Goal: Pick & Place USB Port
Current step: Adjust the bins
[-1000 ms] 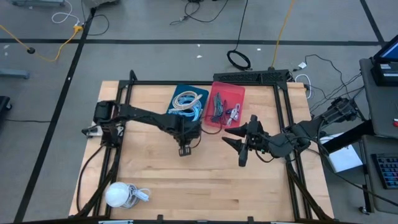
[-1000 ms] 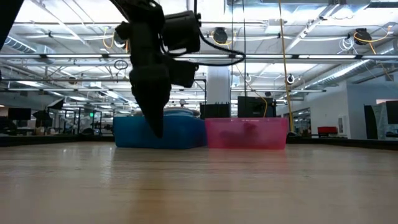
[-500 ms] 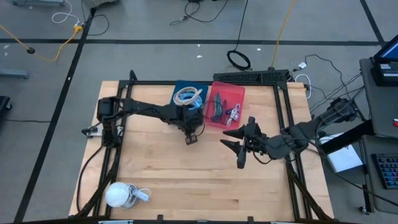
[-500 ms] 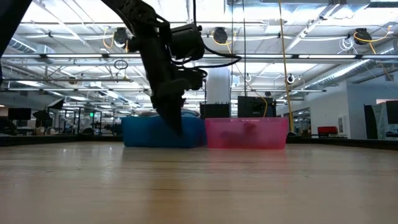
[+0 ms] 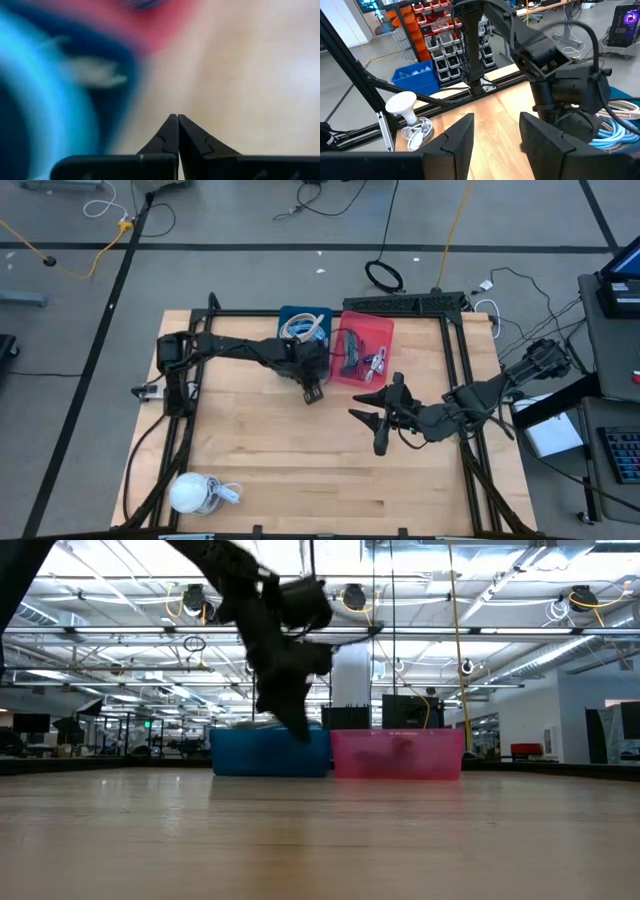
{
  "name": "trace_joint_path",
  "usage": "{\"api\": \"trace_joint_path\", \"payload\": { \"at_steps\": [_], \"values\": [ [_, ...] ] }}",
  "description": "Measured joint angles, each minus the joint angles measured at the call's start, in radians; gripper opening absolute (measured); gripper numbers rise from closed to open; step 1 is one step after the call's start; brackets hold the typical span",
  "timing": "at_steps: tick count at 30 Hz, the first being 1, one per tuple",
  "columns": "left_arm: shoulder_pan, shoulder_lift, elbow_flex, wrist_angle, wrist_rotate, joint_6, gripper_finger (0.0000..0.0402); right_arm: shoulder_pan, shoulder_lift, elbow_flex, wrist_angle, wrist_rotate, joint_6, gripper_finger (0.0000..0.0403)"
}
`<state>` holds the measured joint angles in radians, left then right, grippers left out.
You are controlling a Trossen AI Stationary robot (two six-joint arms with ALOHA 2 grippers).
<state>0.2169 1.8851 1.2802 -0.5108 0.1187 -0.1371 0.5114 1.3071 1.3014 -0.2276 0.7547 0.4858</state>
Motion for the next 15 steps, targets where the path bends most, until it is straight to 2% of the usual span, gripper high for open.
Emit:
{"api": "trace_joint_path", "payload": {
  "at_steps": [5, 11, 15],
  "values": [
    [-0.119, 0.0, 0.11, 0.046, 0.147, 0.0, 0.0, 0.0, 0.001, 0.0, 0.001, 0.0, 0.0, 0.0153],
    [-0.216, 0.063, 0.273, 0.127, 0.046, -0.022, 0.0, 0.0, 0.0, 0.0, 0.036, 0.0, -0.001, 0.0153],
    [-0.205, 0.196, 0.399, 0.069, 0.065, -0.034, 0.0, 0.0, 0.0, 0.0, 0.041, 0.0, 0.0, 0.0153]
  ]
}}
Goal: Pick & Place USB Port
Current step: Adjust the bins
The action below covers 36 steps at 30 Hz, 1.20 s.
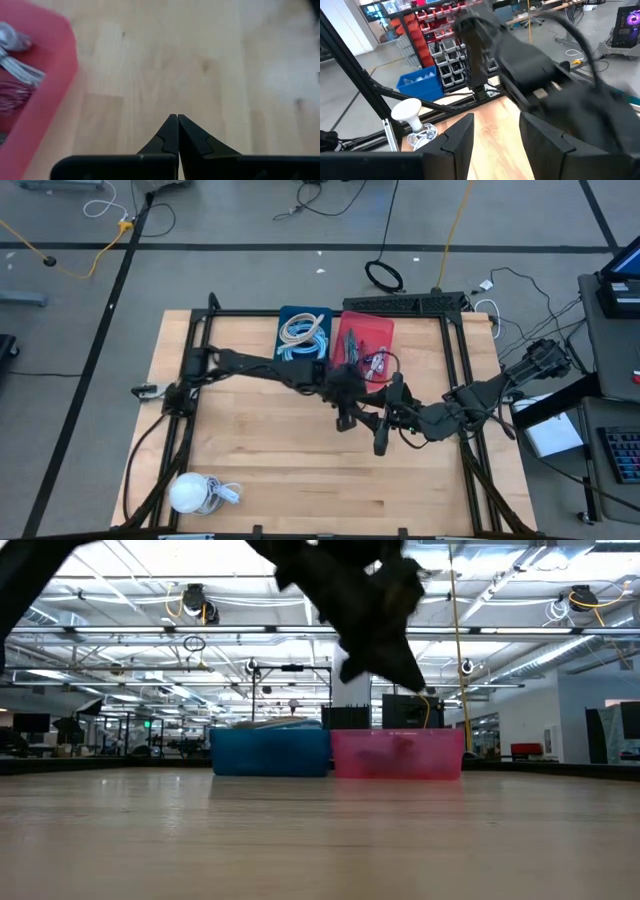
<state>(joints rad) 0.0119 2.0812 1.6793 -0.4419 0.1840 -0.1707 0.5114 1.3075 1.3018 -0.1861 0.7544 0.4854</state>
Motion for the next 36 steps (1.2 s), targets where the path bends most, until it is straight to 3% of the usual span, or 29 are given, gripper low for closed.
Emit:
{"api": "trace_joint_path", "payload": {
  "at_steps": [7, 12, 36],
  "values": [
    [0.0, 0.185, 0.2, -0.119, 0.021, 0.063, 0.0, 0.02, 0.0, 0.0, 0.031, 0.0, -0.001, 0.0153],
    [0.007, 0.235, 0.267, -0.091, -0.021, 0.088, 0.0, 0.035, 0.0, 0.0, 0.048, 0.0, -0.001, 0.0153],
    [0.125, 0.261, 0.277, -0.08, -0.133, 0.08, 0.0, 0.054, 0.0, 0.0, 0.047, 0.002, -0.001, 0.0153]
  ]
}}
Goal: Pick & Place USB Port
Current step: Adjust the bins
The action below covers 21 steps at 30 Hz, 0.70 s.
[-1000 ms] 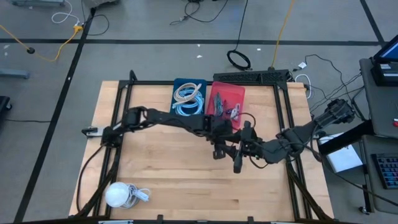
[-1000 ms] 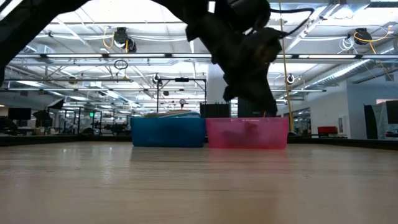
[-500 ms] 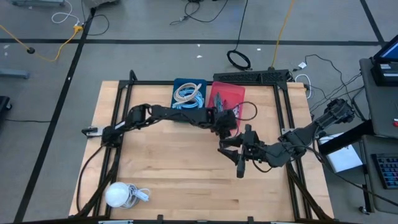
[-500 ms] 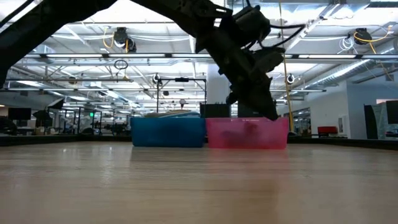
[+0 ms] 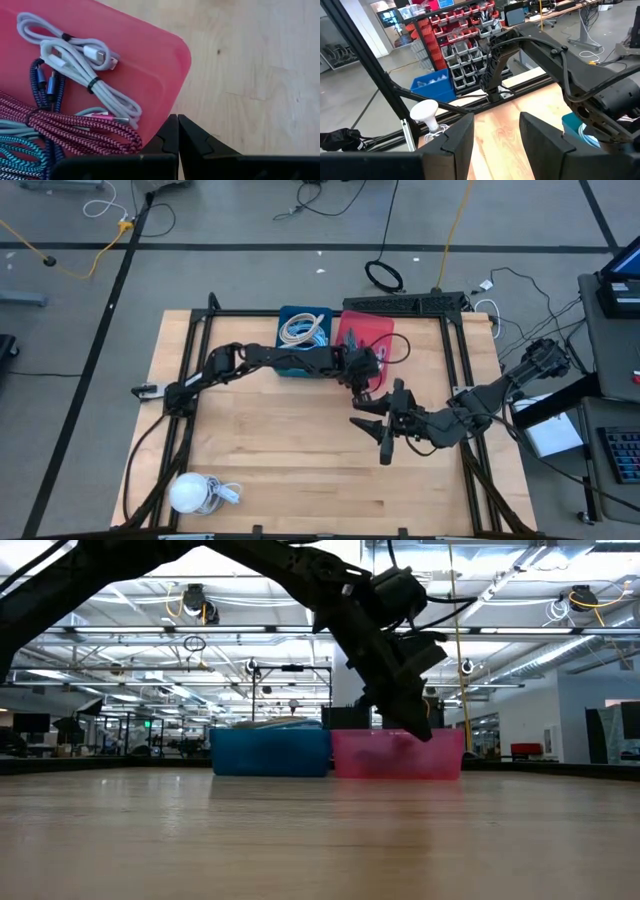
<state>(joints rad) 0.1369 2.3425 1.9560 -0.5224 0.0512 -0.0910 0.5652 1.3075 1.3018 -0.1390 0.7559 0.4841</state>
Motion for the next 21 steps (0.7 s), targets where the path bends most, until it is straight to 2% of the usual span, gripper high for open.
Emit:
{"api": "trace_joint_path", "payload": {
  "at_steps": [11, 21],
  "values": [
    [0.017, 0.014, 0.0, -0.015, -0.092, -0.016, 0.0, 0.0, 0.0, 0.0, -0.002, -0.001, -0.002, 0.0153],
    [0.025, 0.014, 0.0, 0.038, -0.07, -0.039, 0.0, 0.0, 0.0, 0.0, -0.004, -0.001, -0.002, 0.0153]
  ]
}}
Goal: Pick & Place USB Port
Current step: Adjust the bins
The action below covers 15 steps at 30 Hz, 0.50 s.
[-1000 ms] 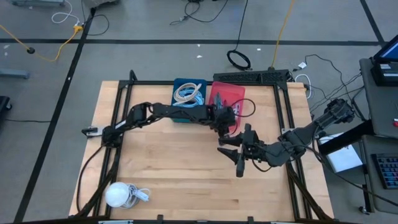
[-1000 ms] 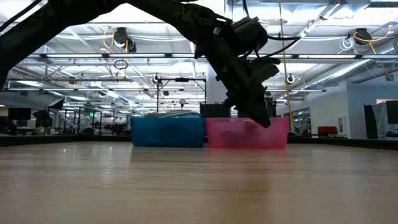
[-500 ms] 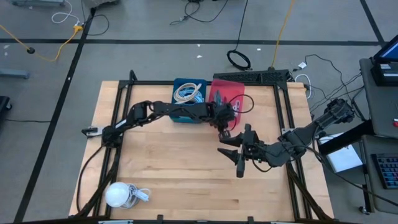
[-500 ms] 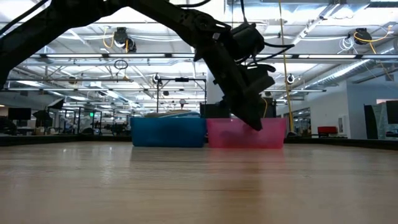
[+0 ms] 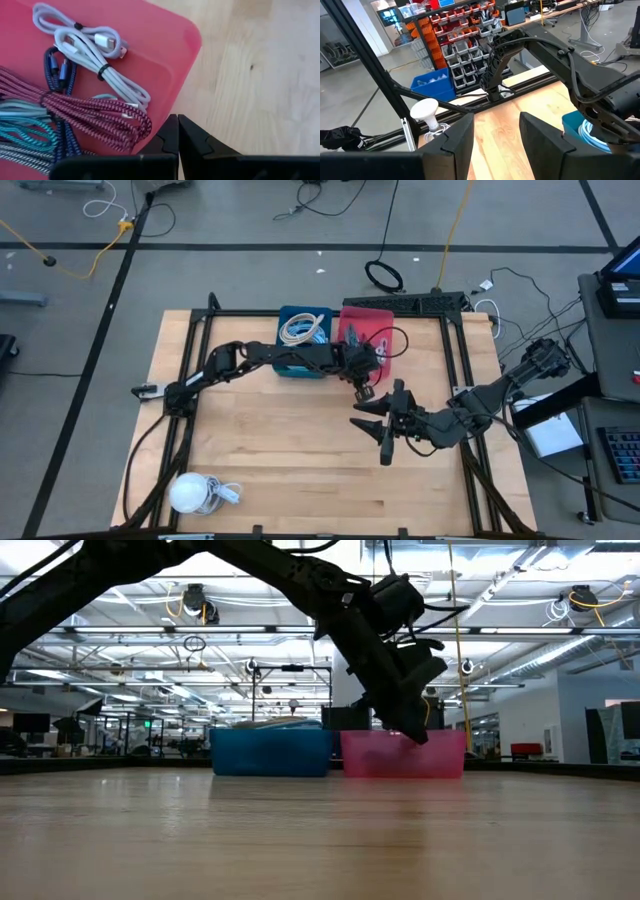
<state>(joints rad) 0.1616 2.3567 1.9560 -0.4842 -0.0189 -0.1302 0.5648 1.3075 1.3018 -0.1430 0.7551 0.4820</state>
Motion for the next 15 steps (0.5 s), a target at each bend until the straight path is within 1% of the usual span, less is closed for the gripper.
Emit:
{"api": "trace_joint_path", "payload": {
  "at_steps": [4, 11, 13, 15],
  "values": [
    [0.001, -0.017, 0.008, 0.036, -0.001, -0.011, 0.0, 0.0, 0.0, 0.0, -0.004, 0.0, 0.0, 0.0153],
    [0.012, -0.017, 0.067, 0.015, -0.001, -0.013, 0.0, 0.0, 0.0, 0.0, -0.004, 0.0, -0.001, 0.0153],
    [0.015, -0.017, 0.102, -0.023, 0.01, -0.007, 0.0, 0.0, 0.0, 0.0, -0.012, 0.0, -0.003, 0.0153],
    [0.014, -0.031, 0.144, -0.122, 0.005, 0.016, 0.0, 0.0, 0.0, 0.0, -0.053, -0.001, 0.016, 0.015]
  ]
}}
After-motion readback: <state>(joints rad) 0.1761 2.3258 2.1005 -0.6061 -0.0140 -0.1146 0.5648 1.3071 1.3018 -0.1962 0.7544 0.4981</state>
